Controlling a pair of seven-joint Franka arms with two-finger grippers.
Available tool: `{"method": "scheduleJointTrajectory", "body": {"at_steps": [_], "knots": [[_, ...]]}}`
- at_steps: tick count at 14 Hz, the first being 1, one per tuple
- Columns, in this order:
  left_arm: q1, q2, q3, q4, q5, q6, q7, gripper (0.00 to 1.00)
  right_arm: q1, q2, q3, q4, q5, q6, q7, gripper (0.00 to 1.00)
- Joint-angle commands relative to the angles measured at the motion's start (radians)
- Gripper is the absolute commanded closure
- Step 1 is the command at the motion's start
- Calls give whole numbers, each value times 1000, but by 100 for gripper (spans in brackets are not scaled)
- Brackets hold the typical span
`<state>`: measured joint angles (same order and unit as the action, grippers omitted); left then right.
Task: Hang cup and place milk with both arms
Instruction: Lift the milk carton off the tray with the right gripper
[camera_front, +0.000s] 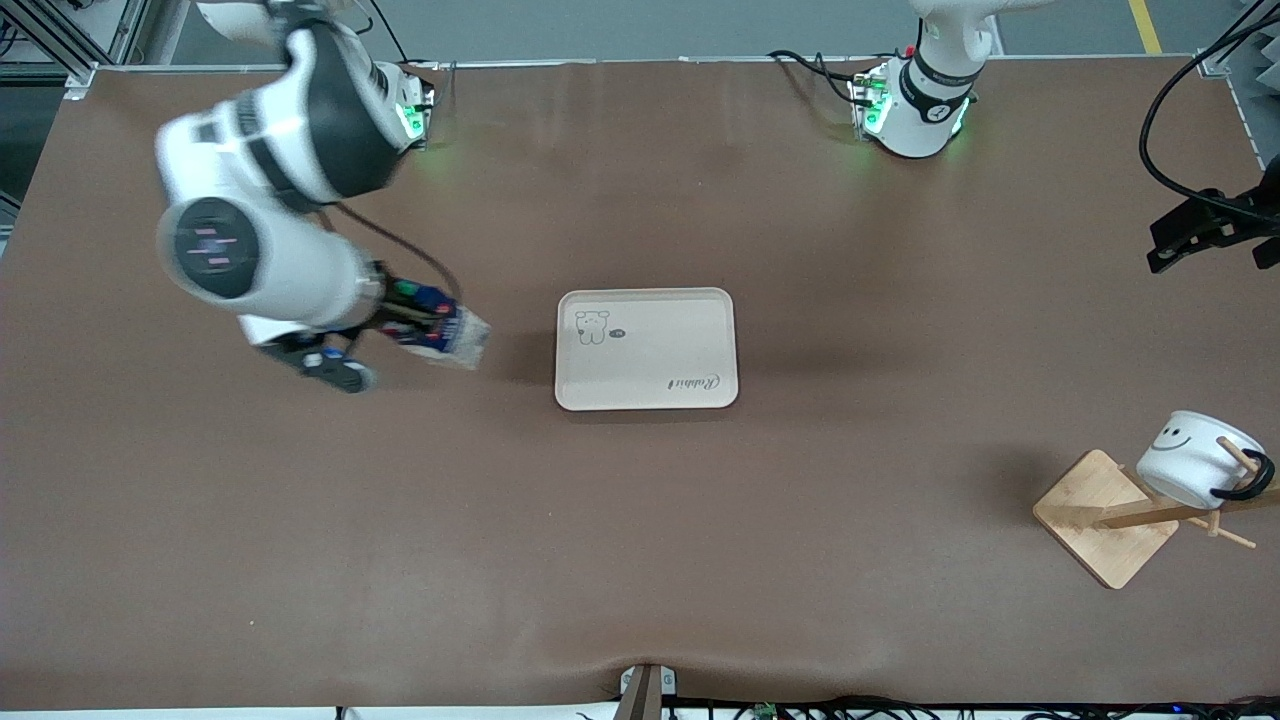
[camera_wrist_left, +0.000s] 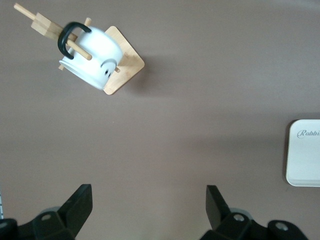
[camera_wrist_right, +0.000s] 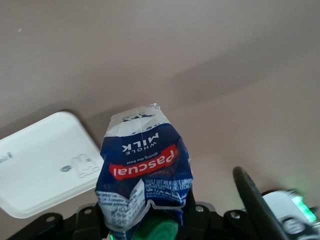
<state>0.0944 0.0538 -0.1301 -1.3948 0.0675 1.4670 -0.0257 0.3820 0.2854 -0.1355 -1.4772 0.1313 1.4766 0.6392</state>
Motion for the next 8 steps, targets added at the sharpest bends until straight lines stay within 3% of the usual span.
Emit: {"method": "scheduleJointTrajectory", "body": {"at_steps": [1,6,8], "knots": [[-84,-54,119,-61,-37,-1,4,0,-171,-35,20,-49,-31,-13,-134,100],[-85,-63,119,-67,-54,-1,-20,0,-300,-129,22,-338,-179,193,-468,100],[-88,-61,115,-66,-54,-1,-17,0,-331,-159,20,-444,-187,279,-536,100]]}}
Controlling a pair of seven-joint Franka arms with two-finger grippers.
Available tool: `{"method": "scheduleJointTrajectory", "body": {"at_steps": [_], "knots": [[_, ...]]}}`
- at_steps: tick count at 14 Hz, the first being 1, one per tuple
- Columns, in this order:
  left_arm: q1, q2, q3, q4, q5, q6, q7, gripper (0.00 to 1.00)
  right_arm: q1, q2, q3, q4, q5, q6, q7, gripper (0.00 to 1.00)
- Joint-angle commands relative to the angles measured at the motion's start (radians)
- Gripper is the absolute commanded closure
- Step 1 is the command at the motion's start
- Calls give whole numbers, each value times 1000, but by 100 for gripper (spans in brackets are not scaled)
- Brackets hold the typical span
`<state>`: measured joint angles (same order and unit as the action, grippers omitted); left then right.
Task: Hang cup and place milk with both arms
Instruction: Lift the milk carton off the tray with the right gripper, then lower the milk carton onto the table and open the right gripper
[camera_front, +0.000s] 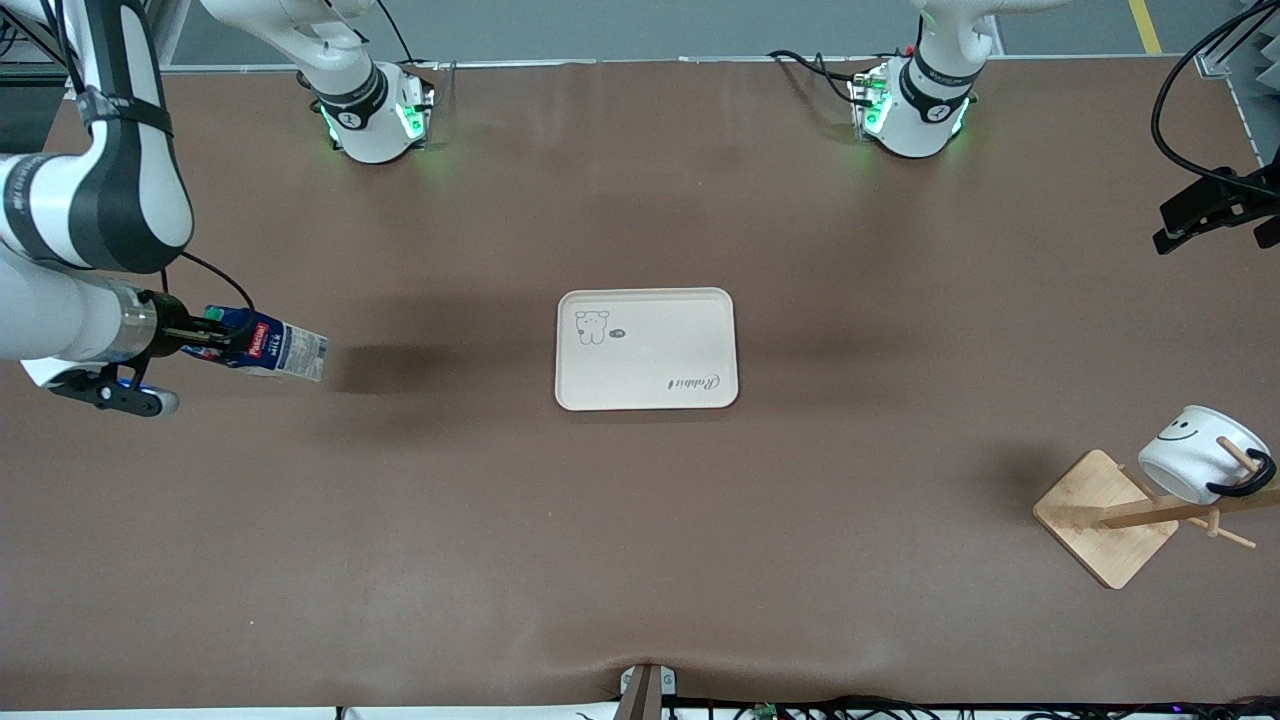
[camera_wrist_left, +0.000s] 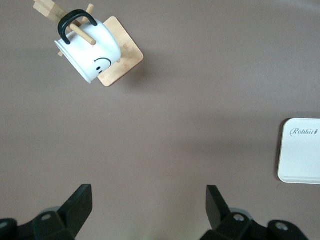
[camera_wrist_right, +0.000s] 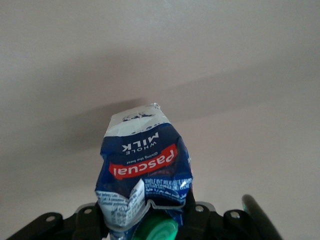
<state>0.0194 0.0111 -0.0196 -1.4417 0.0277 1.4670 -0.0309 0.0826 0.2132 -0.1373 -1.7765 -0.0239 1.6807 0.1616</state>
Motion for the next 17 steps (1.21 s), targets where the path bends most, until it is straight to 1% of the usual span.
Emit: {"method": "scheduleJointTrajectory", "body": {"at_steps": [1,3,4,6,10,11,12,13,14,17], "knots": [[-13,-19,-2,-19,-14,-2,-6,0,-68,-98,22,-208,-33,129,-73,100],[-13,-20,-10,-19,-12,-4,2,0,-137,-115,22,-323,-39,227,-147,100],[-13,-20,-10,-19,-12,-7,3,0,-154,-120,22,-348,-41,249,-151,100],[-13,-20,-22,-17,-12,-48,2,0,-176,-121,22,-379,-51,277,-149,100],[-15,-19,-45,-17,-12,-50,3,0,-182,-115,24,-412,-51,326,-145,100],[-13,-19,-54,-19,-12,-50,2,0,-182,-113,24,-414,-51,329,-149,65],[-13,-19,-59,-20,-12,-50,2,0,-182,-112,25,-414,-51,329,-151,36],[-13,-19,-59,-22,-12,-50,3,0,-181,-112,27,-414,-51,327,-151,28],[-13,-19,-60,-23,-12,-50,3,0,-178,-112,27,-417,-50,323,-151,25],[-10,-29,-72,-45,-6,-48,0,0,-178,-109,28,-419,-50,324,-154,25]]}}
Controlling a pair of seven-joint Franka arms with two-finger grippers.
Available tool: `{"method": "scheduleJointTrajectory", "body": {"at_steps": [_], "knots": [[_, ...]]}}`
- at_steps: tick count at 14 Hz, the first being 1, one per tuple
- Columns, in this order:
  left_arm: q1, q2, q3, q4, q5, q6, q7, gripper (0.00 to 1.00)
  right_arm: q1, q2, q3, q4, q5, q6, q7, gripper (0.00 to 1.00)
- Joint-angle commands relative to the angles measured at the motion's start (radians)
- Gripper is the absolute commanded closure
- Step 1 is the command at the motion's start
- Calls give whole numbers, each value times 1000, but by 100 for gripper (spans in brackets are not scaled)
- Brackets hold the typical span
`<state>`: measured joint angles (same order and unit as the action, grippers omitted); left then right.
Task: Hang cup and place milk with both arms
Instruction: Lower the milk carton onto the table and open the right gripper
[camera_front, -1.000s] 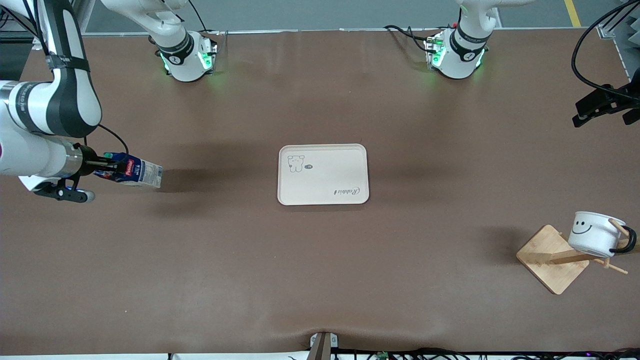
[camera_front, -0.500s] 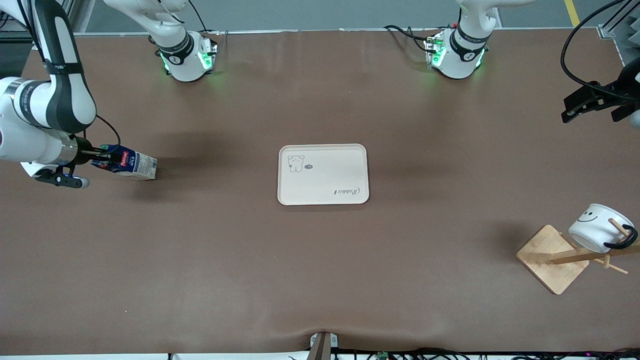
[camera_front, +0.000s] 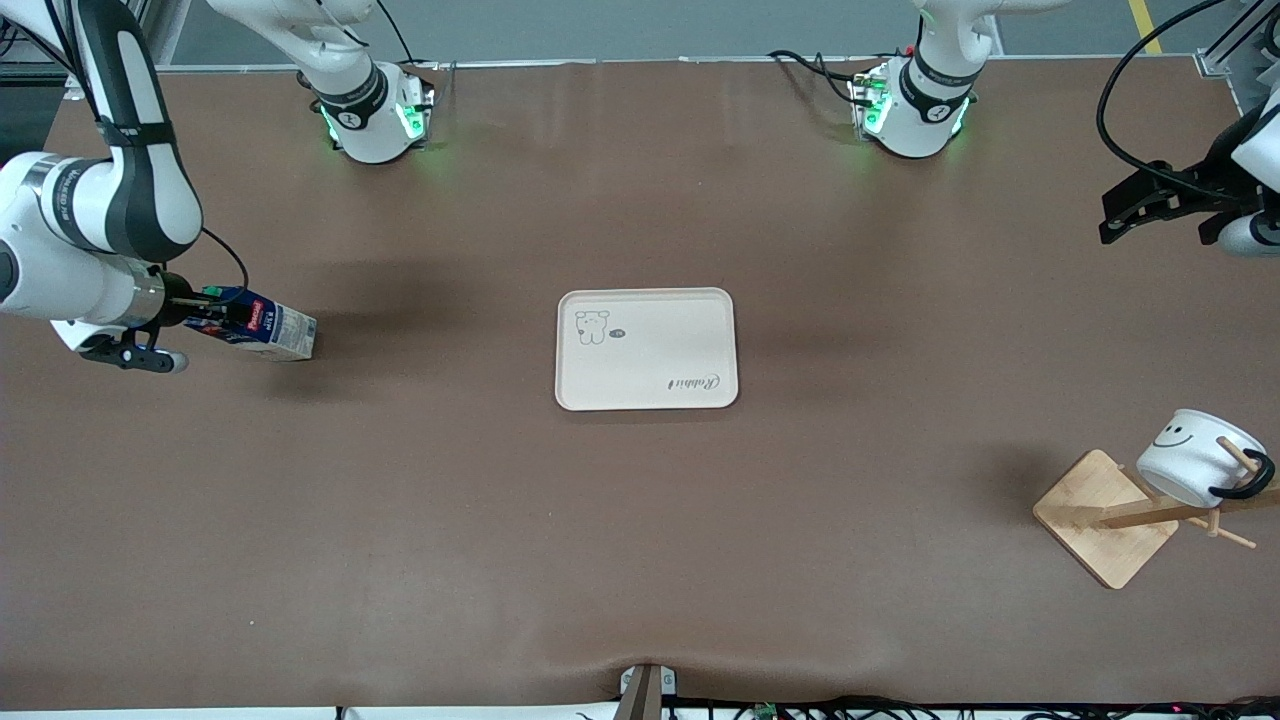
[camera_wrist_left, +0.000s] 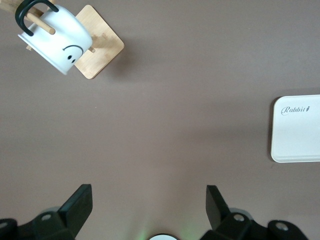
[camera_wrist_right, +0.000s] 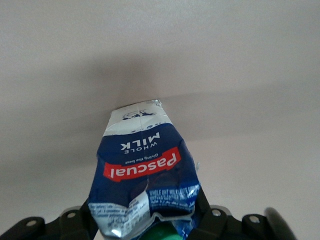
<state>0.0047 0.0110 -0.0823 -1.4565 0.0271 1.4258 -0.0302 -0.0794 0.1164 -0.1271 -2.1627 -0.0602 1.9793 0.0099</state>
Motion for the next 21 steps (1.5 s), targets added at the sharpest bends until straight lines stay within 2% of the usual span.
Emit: {"method": "scheduleJointTrajectory", "body": {"at_steps": [1,3,4,6,8,11,16,18,19,21], "knots": [[4,-32,-10,-33,-4,-8,0,0,-13,-11,18,-32,-12,27,-16,25],[4,-40,-11,-39,-4,-10,0,0,-11,-8,20,-31,-7,27,-21,24],[4,-49,-13,-51,-4,-8,-7,0,-7,-7,20,-29,-4,26,-21,19],[4,-54,-33,-61,-3,-8,-16,0,-3,-9,21,-20,-3,21,-21,0],[8,-65,-42,-62,-1,-8,-16,0,6,-9,23,-14,-3,1,-22,0],[9,-88,-42,-90,-1,-1,-17,0,21,-7,23,61,-1,-104,-42,0],[12,-109,-59,-102,-1,-1,-19,0,62,2,21,228,8,-319,-31,0],[11,-109,-59,-104,-1,-1,-19,0,64,3,21,280,16,-338,-31,0],[12,-109,-59,-104,-1,1,-20,0,66,15,20,334,2,-339,-34,0],[12,-109,-56,-102,-1,7,-19,0,72,40,21,438,-3,-428,-37,0]]}}
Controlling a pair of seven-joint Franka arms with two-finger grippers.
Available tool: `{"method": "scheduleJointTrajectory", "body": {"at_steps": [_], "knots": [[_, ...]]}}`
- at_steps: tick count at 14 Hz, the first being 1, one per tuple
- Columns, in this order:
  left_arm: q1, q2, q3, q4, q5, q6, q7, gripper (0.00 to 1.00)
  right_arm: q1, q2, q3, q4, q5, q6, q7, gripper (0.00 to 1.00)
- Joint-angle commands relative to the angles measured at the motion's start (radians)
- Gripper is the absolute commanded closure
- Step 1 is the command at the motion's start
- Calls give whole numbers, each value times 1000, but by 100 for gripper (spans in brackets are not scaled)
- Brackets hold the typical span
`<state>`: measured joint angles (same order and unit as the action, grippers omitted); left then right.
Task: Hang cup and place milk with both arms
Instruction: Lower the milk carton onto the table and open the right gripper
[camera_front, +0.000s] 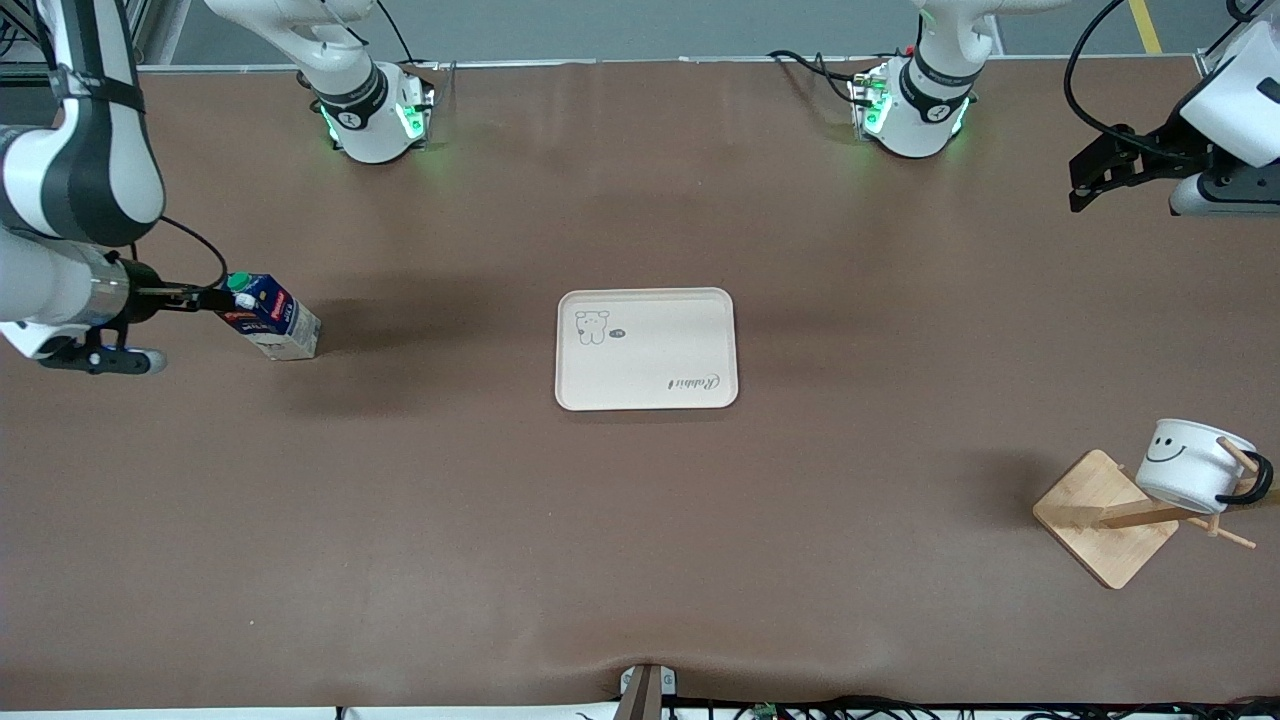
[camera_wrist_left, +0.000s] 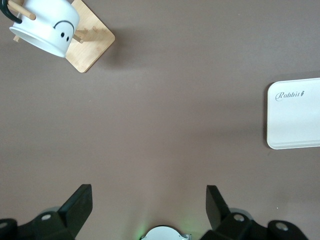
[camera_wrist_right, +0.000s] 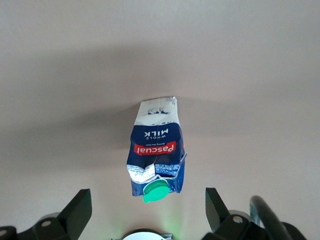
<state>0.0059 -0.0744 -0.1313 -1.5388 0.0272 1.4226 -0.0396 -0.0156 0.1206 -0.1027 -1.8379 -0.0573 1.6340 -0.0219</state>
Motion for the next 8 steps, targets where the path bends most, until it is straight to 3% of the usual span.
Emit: {"method": "scheduleJointTrajectory", "body": {"at_steps": [1,5,8], "knots": [[11,-24,-5,-18,-3,10,-11,0,5,48,-2,184,13,-95,-6,0],[11,-36,-10,-21,0,6,-23,0,58,82,-5,366,51,-97,35,0],[11,-42,-8,-21,0,6,-49,0,68,56,0,390,68,-97,230,0]]}}
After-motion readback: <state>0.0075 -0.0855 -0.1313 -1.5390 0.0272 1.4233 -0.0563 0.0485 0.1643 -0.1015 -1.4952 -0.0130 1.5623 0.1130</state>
